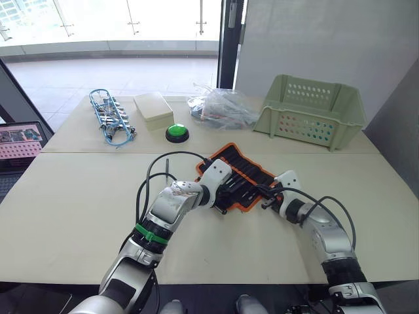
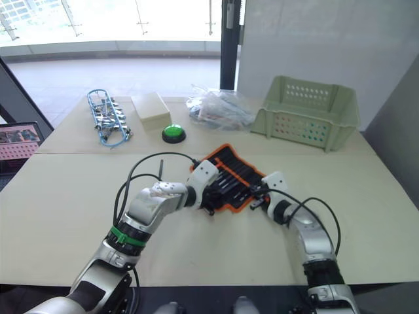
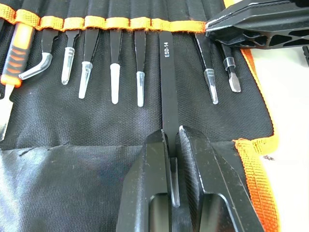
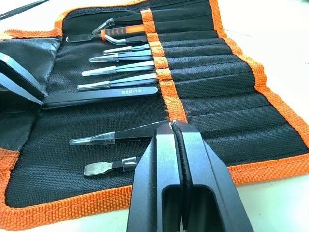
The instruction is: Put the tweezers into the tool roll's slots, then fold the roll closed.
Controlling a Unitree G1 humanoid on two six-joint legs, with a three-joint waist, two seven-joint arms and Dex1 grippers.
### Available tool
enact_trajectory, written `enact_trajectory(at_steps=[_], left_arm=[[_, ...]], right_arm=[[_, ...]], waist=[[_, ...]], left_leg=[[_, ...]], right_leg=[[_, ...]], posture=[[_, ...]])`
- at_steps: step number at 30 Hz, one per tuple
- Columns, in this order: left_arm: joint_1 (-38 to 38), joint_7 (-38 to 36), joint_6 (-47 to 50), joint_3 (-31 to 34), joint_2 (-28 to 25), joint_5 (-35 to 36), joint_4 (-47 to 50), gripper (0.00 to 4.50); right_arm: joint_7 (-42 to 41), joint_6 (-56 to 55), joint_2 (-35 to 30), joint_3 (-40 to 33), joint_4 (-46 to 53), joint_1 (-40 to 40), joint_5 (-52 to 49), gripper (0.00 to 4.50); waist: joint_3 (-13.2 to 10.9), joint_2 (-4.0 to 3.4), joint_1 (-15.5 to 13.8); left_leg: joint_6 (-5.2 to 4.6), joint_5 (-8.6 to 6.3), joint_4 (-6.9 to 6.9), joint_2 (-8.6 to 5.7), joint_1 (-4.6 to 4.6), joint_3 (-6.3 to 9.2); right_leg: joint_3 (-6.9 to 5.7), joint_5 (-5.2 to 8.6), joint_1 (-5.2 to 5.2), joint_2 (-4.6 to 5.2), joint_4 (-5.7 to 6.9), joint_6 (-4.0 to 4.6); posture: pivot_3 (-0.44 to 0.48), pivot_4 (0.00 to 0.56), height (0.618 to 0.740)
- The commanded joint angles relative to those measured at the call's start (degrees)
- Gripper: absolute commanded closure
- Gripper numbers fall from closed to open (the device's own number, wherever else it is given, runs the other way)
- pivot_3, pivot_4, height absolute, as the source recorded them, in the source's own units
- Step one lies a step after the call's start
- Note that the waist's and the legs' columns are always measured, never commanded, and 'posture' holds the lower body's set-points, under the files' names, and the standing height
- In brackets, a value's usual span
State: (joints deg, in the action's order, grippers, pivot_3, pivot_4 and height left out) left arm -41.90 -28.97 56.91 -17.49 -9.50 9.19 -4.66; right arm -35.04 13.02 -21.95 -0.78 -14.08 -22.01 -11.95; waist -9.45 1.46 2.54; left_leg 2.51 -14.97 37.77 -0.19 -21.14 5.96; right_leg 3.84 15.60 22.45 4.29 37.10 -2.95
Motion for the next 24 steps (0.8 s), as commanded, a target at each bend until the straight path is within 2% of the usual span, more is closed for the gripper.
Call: enact_trajectory(at_steps=[1, 11, 24], left_arm=[[-1.19, 0.65, -0.21, -0.31, 0.65, -0.47, 1.09, 4.48], [-2.07, 1.76, -1.51, 0.5, 2.31, -0.37, -0.95, 4.48], [-5.94, 3.2, -8.48, 1.68, 5.29, -2.03, -10.63, 4.48]], right_arm=[[-0.22, 0.99, 0.07, 0.88, -1.55, 0.58, 1.01, 4.5], [0.0, 1.11, 0.2, 0.9, -0.92, 1.27, 0.93, 4.5], [0.13, 1.14, 0.46, 1.33, -1.15, 1.17, 1.19, 4.5]], waist=[[0.0, 0.0, -0.01], [0.0, 0.0, -0.04], [0.0, 0.0, -0.03]], left_leg=[[0.0, 0.0, 0.0, 0.0, 0.0, 0.0], [0.0, 0.0, 0.0, 0.0, 0.0, 0.0], [0.0, 0.0, 0.02, -0.01, 0.02, 0.0]], right_leg=[[0.0, 0.0, 0.0, 0.0, 0.0, 0.0], [0.0, 0.0, -0.01, 0.0, 0.0, 0.0], [0.0, 0.0, -0.04, 0.0, 0.0, 0.0]], posture=[[0.0, 0.15, 0.74], [0.0, 0.15, 0.74], [0.0, 0.15, 0.74]])
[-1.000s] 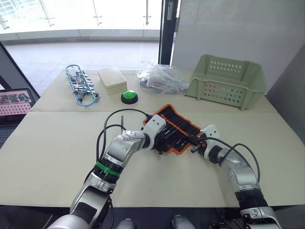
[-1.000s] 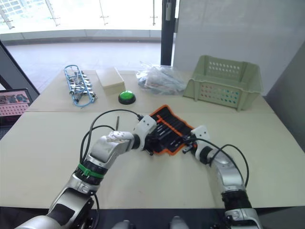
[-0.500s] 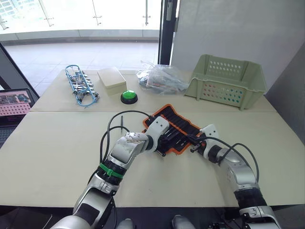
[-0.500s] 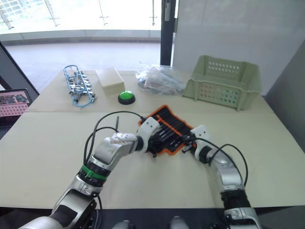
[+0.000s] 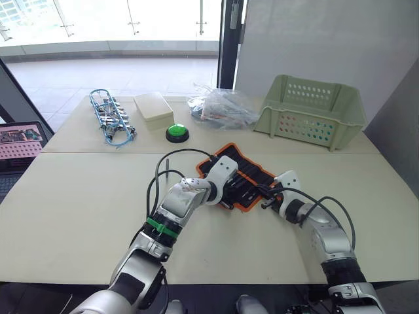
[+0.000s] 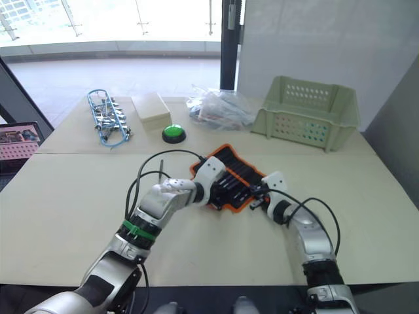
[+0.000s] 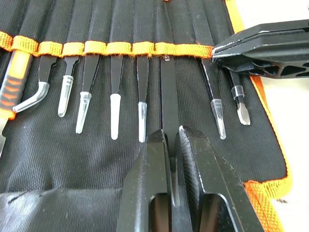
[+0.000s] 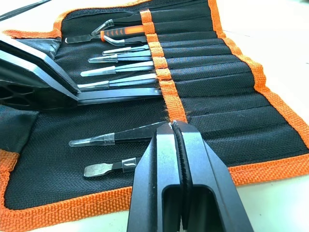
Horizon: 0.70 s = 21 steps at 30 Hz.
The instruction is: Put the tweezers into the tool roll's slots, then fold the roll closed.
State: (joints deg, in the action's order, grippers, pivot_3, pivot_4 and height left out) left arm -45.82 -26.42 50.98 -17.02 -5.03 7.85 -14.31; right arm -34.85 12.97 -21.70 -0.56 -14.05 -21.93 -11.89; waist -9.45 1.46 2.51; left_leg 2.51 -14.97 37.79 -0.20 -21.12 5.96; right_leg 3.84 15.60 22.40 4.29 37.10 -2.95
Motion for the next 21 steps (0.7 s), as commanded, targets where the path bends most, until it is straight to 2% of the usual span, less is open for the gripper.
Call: enact_trajectory(at_steps=[1, 21], left_arm=[[-2.35, 0.81, -3.03, 1.45, 1.19, -0.69, -1.82, 4.48], [-12.19, 3.94, -20.78, 4.31, 11.49, -4.1, -27.69, 4.48]], right_arm=[[-0.07, 1.21, 0.21, 1.11, -1.19, 1.09, 1.13, 4.5], [0.48, 1.48, 1.08, 1.49, -0.69, 1.52, 1.17, 4.5]], waist=[[0.0, 0.0, -0.02], [0.0, 0.0, -0.13]], left_leg=[[0.0, 0.0, 0.0, 0.0, 0.0, 0.0], [0.0, 0.0, 0.02, -0.03, 0.0, -0.01]], right_leg=[[0.0, 0.0, 0.0, 0.0, 0.0, 0.0], [0.0, 0.0, -0.03, 0.01, -0.02, -0.01]], posture=[[0.0, 0.15, 0.74], [0.0, 0.15, 0.74]])
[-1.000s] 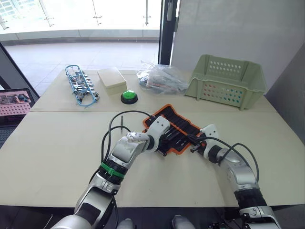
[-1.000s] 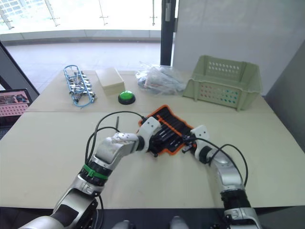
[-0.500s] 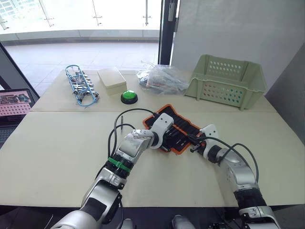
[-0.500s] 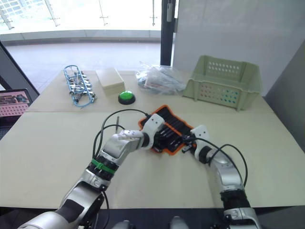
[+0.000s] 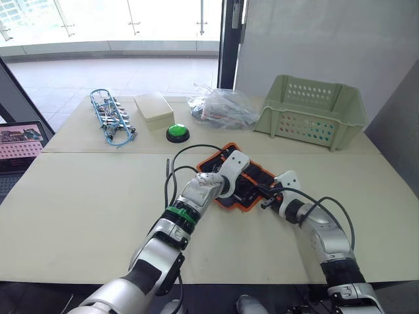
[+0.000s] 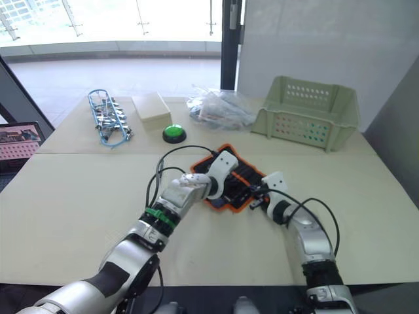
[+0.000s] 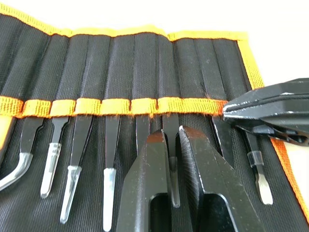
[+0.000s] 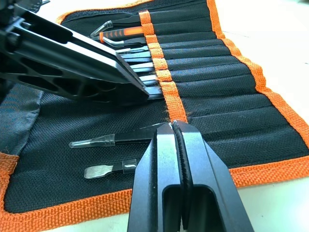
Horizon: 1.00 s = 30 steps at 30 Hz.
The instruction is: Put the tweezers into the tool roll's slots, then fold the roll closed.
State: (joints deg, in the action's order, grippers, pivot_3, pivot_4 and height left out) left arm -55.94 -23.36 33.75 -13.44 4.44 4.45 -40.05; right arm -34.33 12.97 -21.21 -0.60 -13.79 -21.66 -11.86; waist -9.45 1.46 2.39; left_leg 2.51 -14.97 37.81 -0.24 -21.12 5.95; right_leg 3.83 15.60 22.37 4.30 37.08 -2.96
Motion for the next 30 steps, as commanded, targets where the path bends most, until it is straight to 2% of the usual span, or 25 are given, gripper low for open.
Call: enact_trajectory(at_steps=[1, 7, 9, 12, 20, 25, 30], left_arm=[[-2.28, 0.8, -3.97, 0.67, 2.14, -1.0, -2.48, 4.48], [-0.79, -0.97, -2.02, 0.58, -0.41, -2.3, 2.05, 4.48], [1.26, -2.95, 1.31, 0.93, -2.44, -1.45, 7.09, 3.57], [3.79, -4.44, 5.99, 2.9, -5.05, 0.42, 14.55, 2.62], [9.08, -7.63, 13.82, 7.96, -17.24, 3.68, 31.95, 0.03], [12.82, -9.61, 11.01, 12.38, -21.08, 7.2, 38.29, 0.03], [21.62, -5.89, 7.87, 21.98, -24.36, 9.45, 46.65, 0.03]], right_arm=[[-0.05, 1.46, 0.63, 1.58, -0.99, 1.23, 1.16, 4.5], [-0.15, 1.31, 0.68, 1.58, -1.4, 0.94, 1.24, 4.5], [-0.08, 1.1, 0.78, 1.55, -1.73, 0.9, 1.3, 4.5], [0.27, 0.87, 0.97, 1.52, -2.14, 0.89, 1.52, 4.5], [0.09, 1.09, 0.93, 0.92, -2.4, -0.07, 0.88, 4.5], [-0.64, 1.14, 0.49, 0.84, -2.54, -0.69, 0.88, 4.5], [-1.65, 1.12, 0.09, 1.11, -3.39, -1.62, 0.9, 4.5]], waist=[[0.0, 0.0, -0.01], [0.0, 0.0, 0.09], [0.0, -0.01, 0.29], [0.01, -0.03, 0.36], [0.02, -0.04, 0.28], [0.02, -0.04, 0.14], [0.02, -0.05, 0.62]], left_leg=[[0.0, 0.0, 0.0, -0.01, 0.0, 0.0], [0.0, 0.0, 0.0, -0.01, 0.0, 0.0], [0.0, 0.0, 0.0, 0.01, 0.01, 0.0], [0.0, 0.0, -0.01, 0.06, 0.02, 0.01], [0.0, 0.0, -0.01, 0.07, 0.04, 0.01], [0.01, 0.0, 0.0, 0.05, 0.04, 0.01], [0.0, 0.0, -0.03, 0.12, 0.04, 0.01]], right_leg=[[0.0, 0.0, -0.01, 0.01, 0.0, 0.0], [0.0, 0.0, -0.01, 0.0, 0.0, -0.01], [0.0, 0.0, 0.0, -0.01, 0.02, -0.01], [0.0, 0.0, 0.02, -0.06, 0.03, -0.01], [0.01, 0.0, 0.02, -0.06, 0.06, 0.0], [0.01, 0.0, 0.01, -0.02, 0.05, 0.0], [0.04, 0.0, 0.12, -0.07, 0.08, 0.01]], posture=[[0.0, 0.15, 0.74], [0.0, 0.15, 0.74], [0.0, 0.15, 0.74], [0.0, 0.15, 0.74], [0.0, 0.15, 0.74], [0.0, 0.15, 0.74], [0.0, 0.15, 0.74]])
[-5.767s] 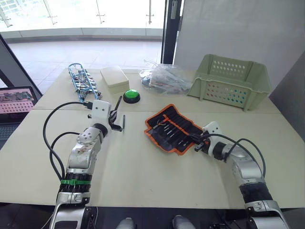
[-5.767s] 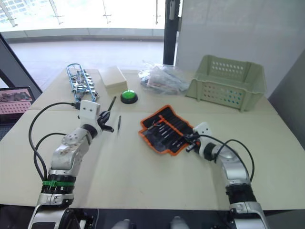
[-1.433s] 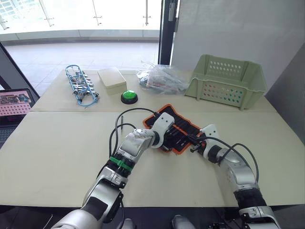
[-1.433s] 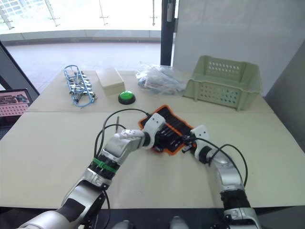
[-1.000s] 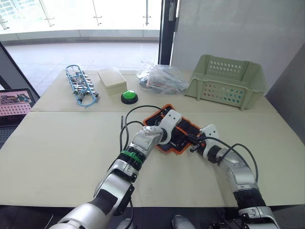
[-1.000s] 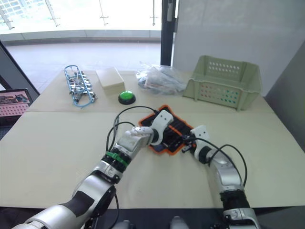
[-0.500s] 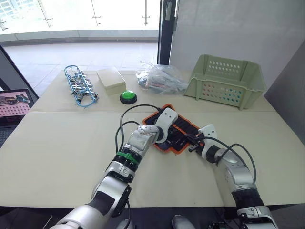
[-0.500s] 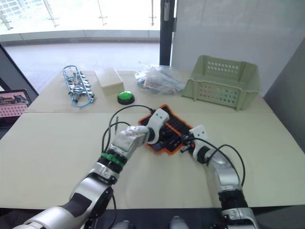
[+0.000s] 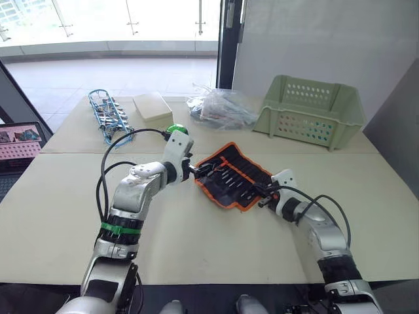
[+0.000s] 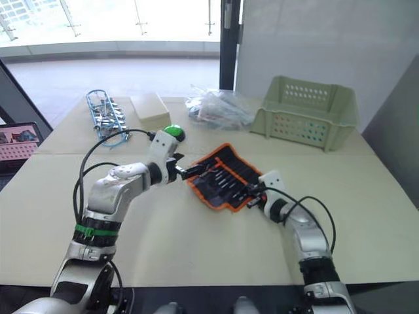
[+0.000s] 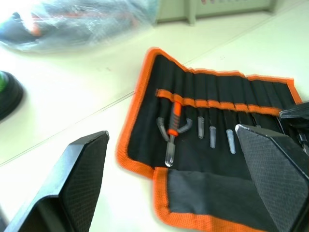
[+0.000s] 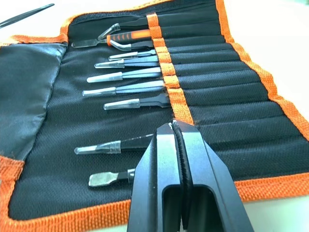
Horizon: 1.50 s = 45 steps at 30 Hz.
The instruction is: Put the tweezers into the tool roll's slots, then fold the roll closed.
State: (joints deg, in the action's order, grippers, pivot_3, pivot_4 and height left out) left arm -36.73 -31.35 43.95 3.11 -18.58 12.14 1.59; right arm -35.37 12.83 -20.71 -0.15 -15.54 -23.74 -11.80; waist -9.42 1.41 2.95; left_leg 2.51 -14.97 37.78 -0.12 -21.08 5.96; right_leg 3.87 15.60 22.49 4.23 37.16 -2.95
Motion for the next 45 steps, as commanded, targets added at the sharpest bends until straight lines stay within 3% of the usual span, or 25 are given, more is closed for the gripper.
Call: enact_trajectory(at_steps=[1, 4, 10, 14, 22, 35, 45], left_arm=[[5.37, 1.81, -3.37, 8.13, -1.29, 3.57, 6.28, 0.03], [15.85, 1.98, -11.55, 15.57, -2.43, 4.64, 8.58, 0.03], [28.14, 1.32, -21.96, 18.51, -3.22, 5.06, 10.36, 0.03], [35.6, 3.29, -23.84, 20.68, -0.66, 6.75, 12.03, 0.03], [42.89, 6.81, -24.12, 20.03, 2.09, 8.31, 16.36, 0.03], [39.57, 11.91, -20.68, 15.07, 0.25, 5.66, 18.75, 0.03], [22.2, 22.68, 4.69, 8.64, 1.44, 6.27, 17.47, 0.03]], right_arm=[[-0.76, 1.15, -0.33, 0.72, -2.02, 0.15, 0.86, 4.5], [-1.52, 0.85, -0.06, 1.18, -3.26, -0.91, 1.03, 4.5], [-3.0, 0.11, 0.1, 1.83, -5.7, -2.41, 1.44, 4.5], [-3.6, -0.38, 0.22, 2.04, -7.33, -3.61, 1.59, 4.5], [-4.43, -0.63, 0.37, 2.37, -7.83, -3.31, 1.56, 4.5], [-4.32, -0.14, 0.42, 2.17, -7.19, -2.95, 1.41, 4.5], [-3.32, 1.43, 0.48, 2.26, -3.78, -1.1, 1.22, 4.5]], waist=[[0.0, 0.0, -0.13], [0.01, -0.02, 0.02], [0.01, 0.01, -0.89], [0.01, 0.01, -0.72], [0.01, 0.01, -0.63], [0.02, 0.01, -0.57], [0.02, 0.02, -0.39]], left_leg=[[0.0, 0.0, -0.01, 0.01, 0.0, 0.0], [-0.01, -0.01, 0.0, -0.02, 0.04, -0.11], [-0.01, 0.0, 0.01, -0.05, 0.01, -0.08], [-0.01, -0.01, 0.01, -0.06, 0.05, -0.07], [-0.02, -0.01, 0.0, -0.03, 0.06, -0.05], [-0.02, -0.01, 0.01, -0.04, 0.07, -0.05], [-0.04, -0.03, 0.0, -0.02, 0.05, 0.02]], right_leg=[[0.0, 0.0, 0.01, 0.0, 0.0, 0.0], [0.08, 0.0, -0.01, 0.07, -0.02, 0.01], [0.04, -0.01, -0.06, 0.11, -0.05, 0.02], [0.03, -0.01, -0.14, 0.13, -0.07, 0.02], [0.01, -0.01, -0.14, 0.09, -0.06, 0.02], [0.0, -0.01, -0.17, 0.08, -0.07, 0.02], [-0.04, -0.01, -0.15, 0.02, -0.05, 0.01]], posture=[[0.0, 0.15, 0.74], [0.0, 0.15, 0.74], [0.0, 0.15, 0.74], [0.0, 0.15, 0.74], [0.0, 0.15, 0.74], [0.0, 0.15, 0.74], [0.0, 0.15, 0.74]])
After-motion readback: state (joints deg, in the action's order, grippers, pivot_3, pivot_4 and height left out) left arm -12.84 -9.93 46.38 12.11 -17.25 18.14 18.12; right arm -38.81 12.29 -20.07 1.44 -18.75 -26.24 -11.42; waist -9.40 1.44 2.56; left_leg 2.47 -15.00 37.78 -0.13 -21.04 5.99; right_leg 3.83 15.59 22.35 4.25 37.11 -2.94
